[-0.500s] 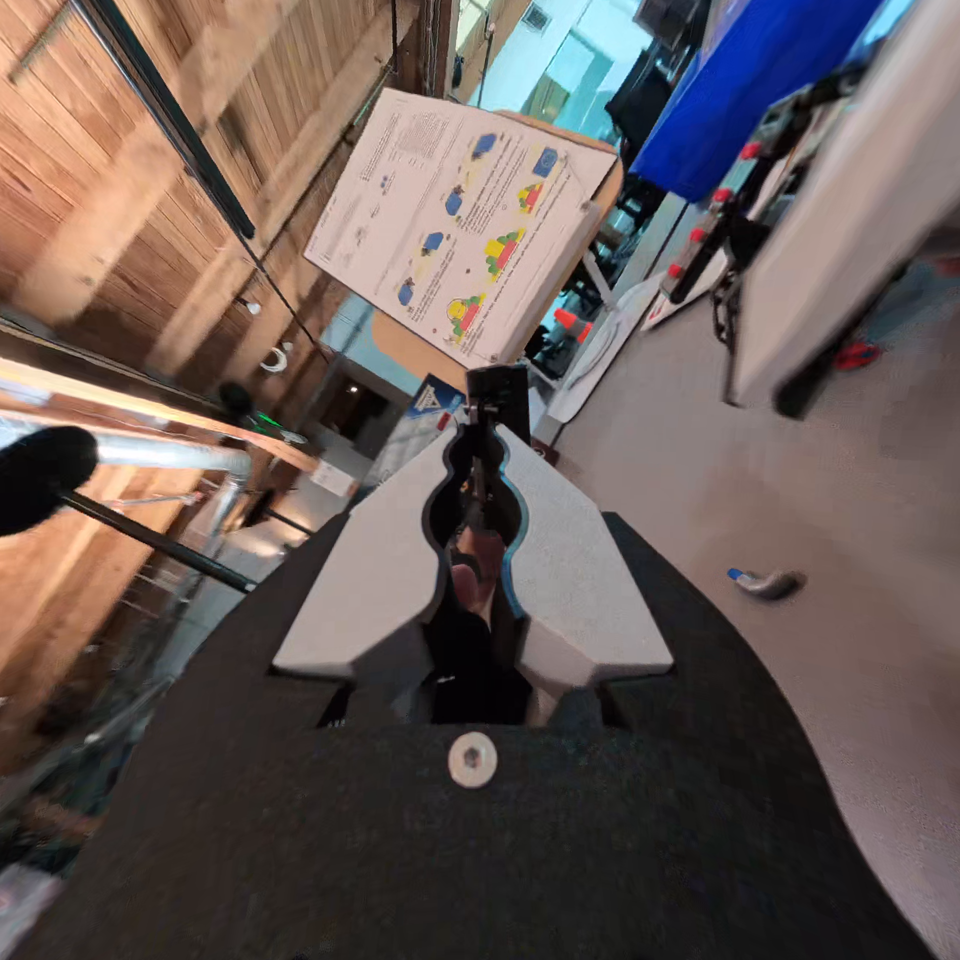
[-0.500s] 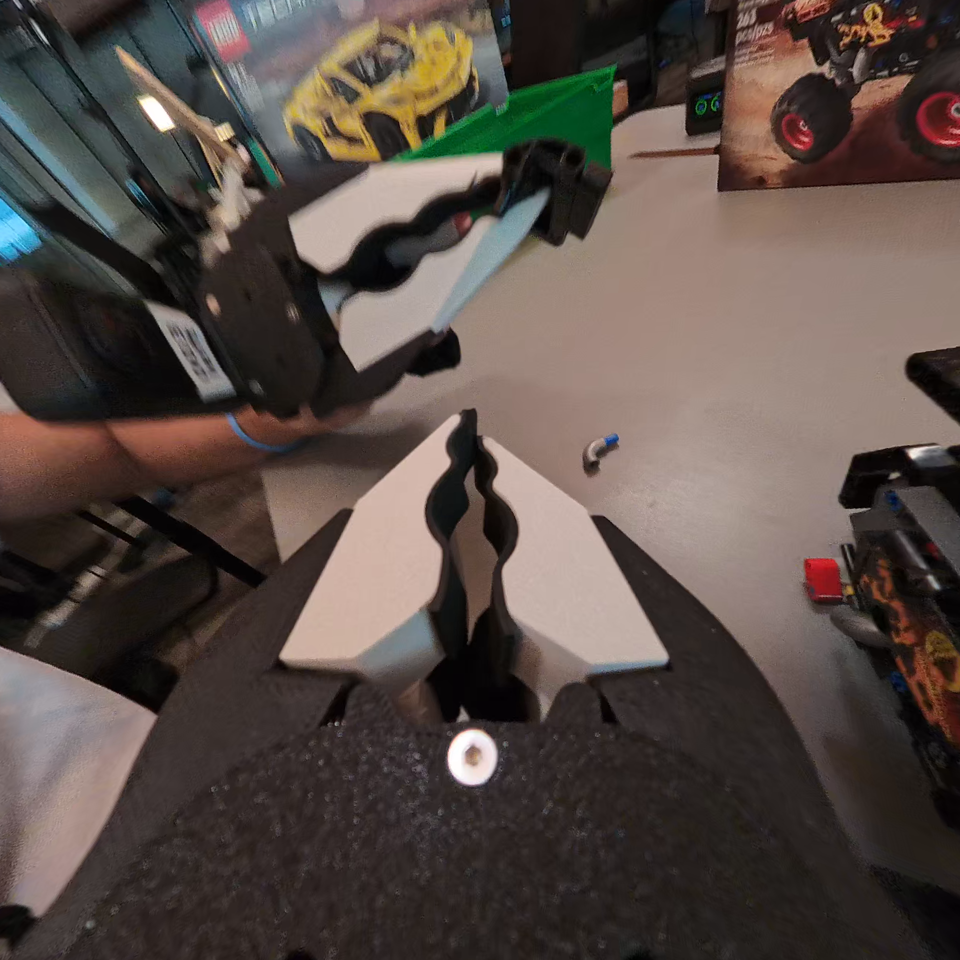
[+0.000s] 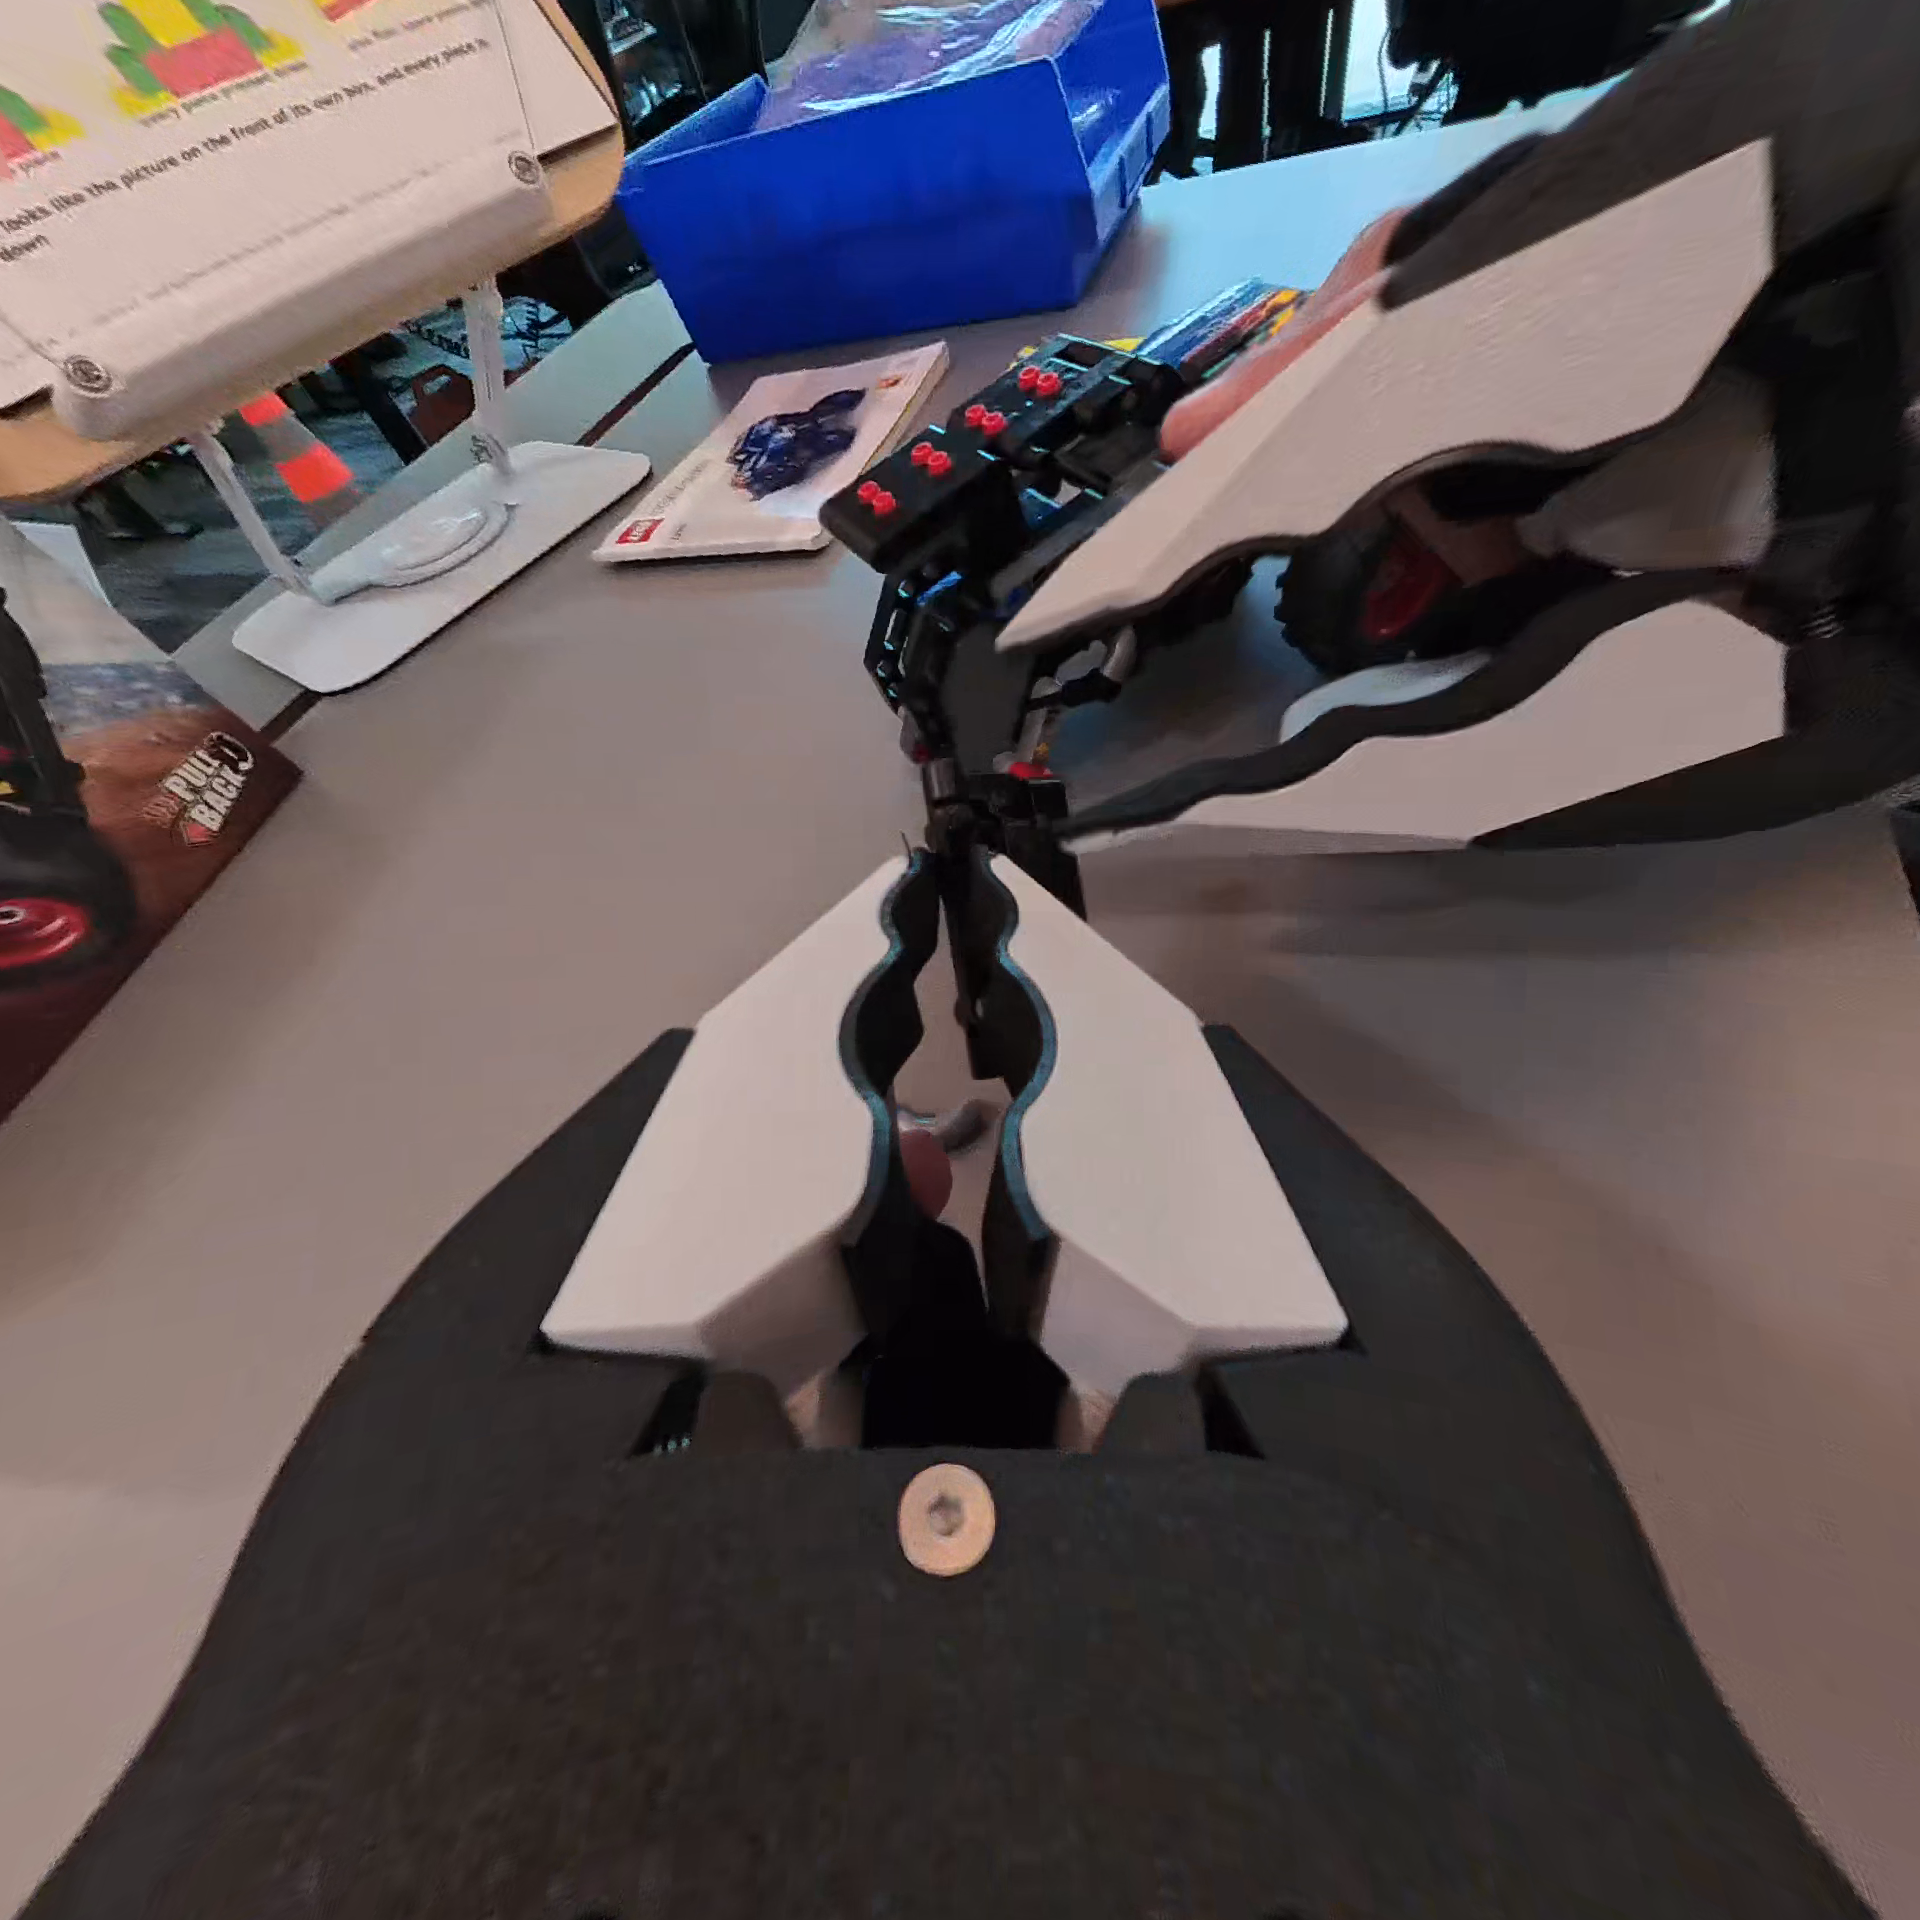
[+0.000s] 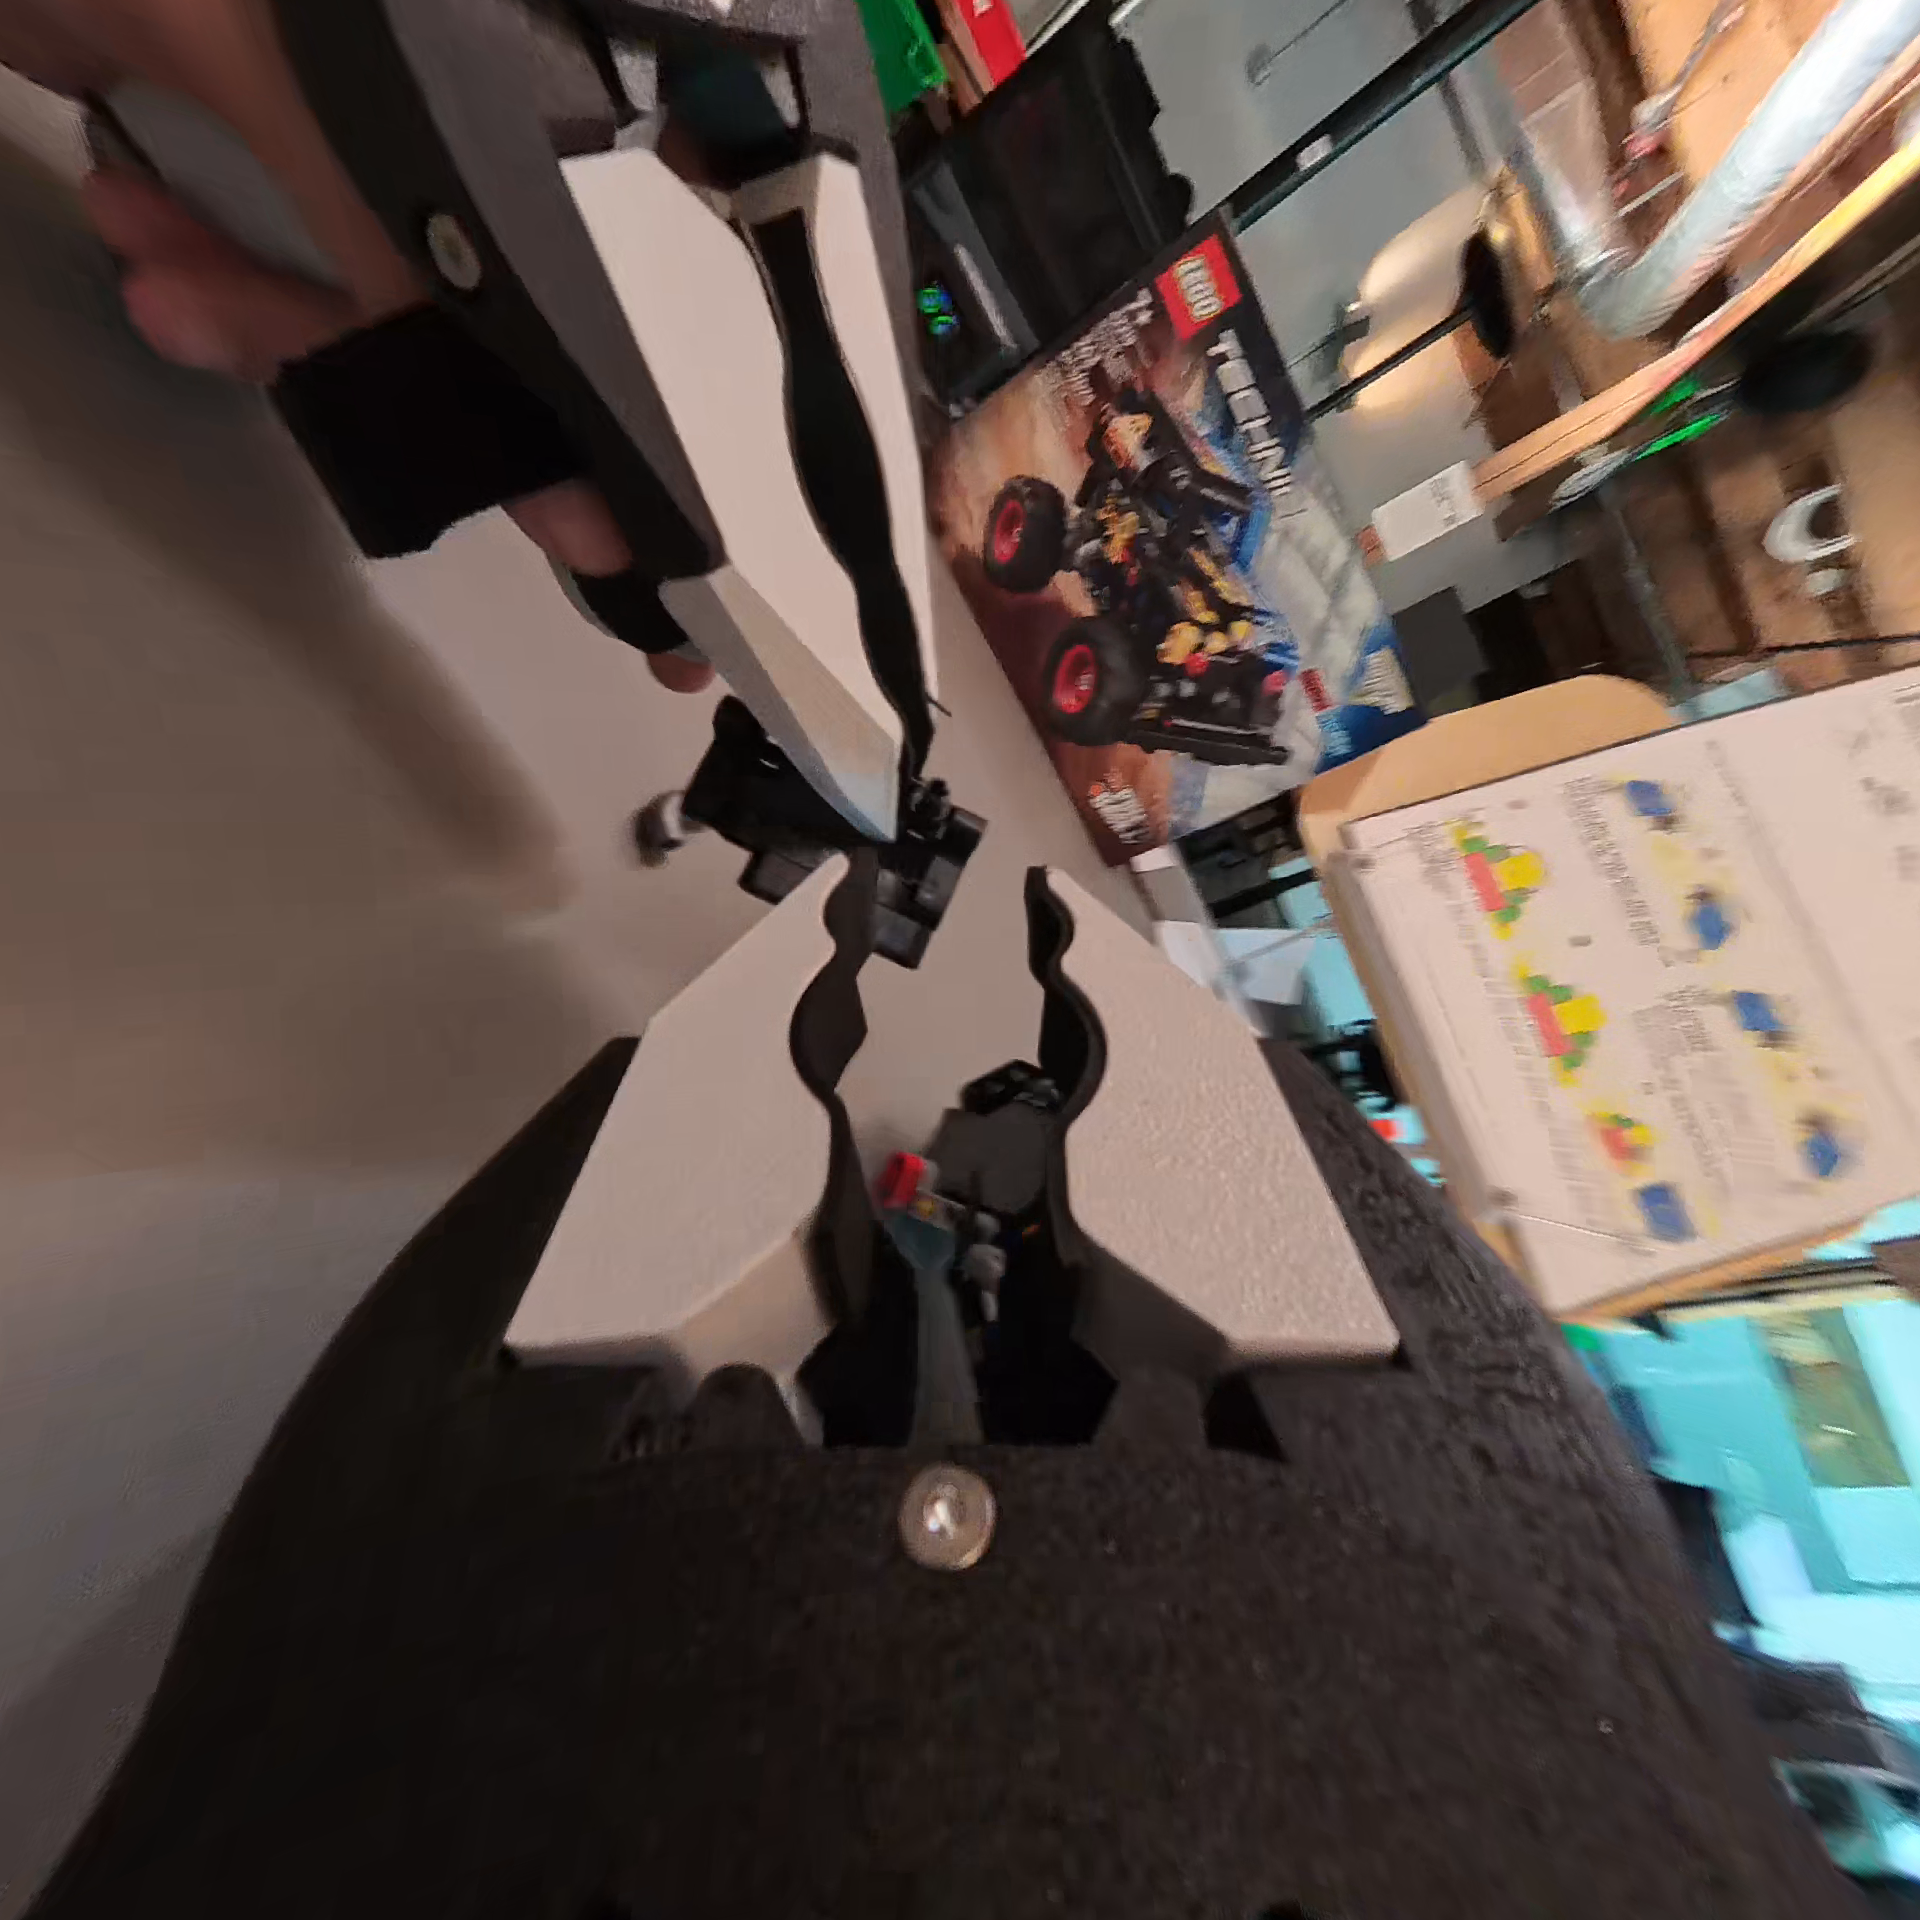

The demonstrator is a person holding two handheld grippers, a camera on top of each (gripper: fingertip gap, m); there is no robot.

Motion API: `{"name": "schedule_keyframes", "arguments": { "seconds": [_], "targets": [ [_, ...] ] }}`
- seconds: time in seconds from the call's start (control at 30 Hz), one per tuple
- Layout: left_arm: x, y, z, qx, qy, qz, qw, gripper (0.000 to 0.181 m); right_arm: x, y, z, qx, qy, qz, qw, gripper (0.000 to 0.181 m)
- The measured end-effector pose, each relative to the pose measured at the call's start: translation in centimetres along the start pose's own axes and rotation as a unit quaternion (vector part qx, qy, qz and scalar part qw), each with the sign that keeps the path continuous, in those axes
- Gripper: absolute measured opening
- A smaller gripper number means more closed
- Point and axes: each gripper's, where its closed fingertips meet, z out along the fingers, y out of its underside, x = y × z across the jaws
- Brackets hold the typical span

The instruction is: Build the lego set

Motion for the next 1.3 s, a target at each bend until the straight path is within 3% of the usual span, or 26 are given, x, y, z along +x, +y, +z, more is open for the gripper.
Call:
{"name": "schedule_keyframes", "arguments": {
  "seconds": [0.07,0.4,0.53,0.7,0.93,1.03,1.3],
  "targets": [
    [0.8,-0.1,-0.2,0.002,0.016,0.021,1.000,0.004,-1.0,0.0,0.4,0.005,-0.040,0.043,0.998,0.027],
    [1.8,-0.6,-1.3,0.017,0.055,0.104,0.993,0.003,-0.9,-0.7,-1.1,0.048,-0.107,0.187,0.975,0.006],
    [0.9,1.1,-0.7,-0.017,0.041,0.120,0.992,0.003,-1.1,-0.5,-1.4,0.070,-0.093,0.195,0.974,0.000],
    [2.7,3.4,-0.3,-0.063,0.135,0.077,0.986,0.004,-2.2,-0.5,-1.4,0.078,-0.095,0.146,0.982,0.000],
    [5.2,4.6,-2.3,-0.103,0.266,0.012,0.958,0.004,-6.3,-1.2,-2.6,0.112,-0.174,0.062,0.976,0.004],
    [5.4,4.8,-2.3,-0.108,0.266,0.021,0.958,0.004,-7.3,-1.1,-2.6,0.106,-0.209,0.050,0.971,0.016],
    [6.1,5.0,-2.6,-0.105,0.276,0.052,0.954,0.004,-8.2,-1.4,-2.1,0.102,-0.263,0.063,0.957,0.011]
  ]
}}
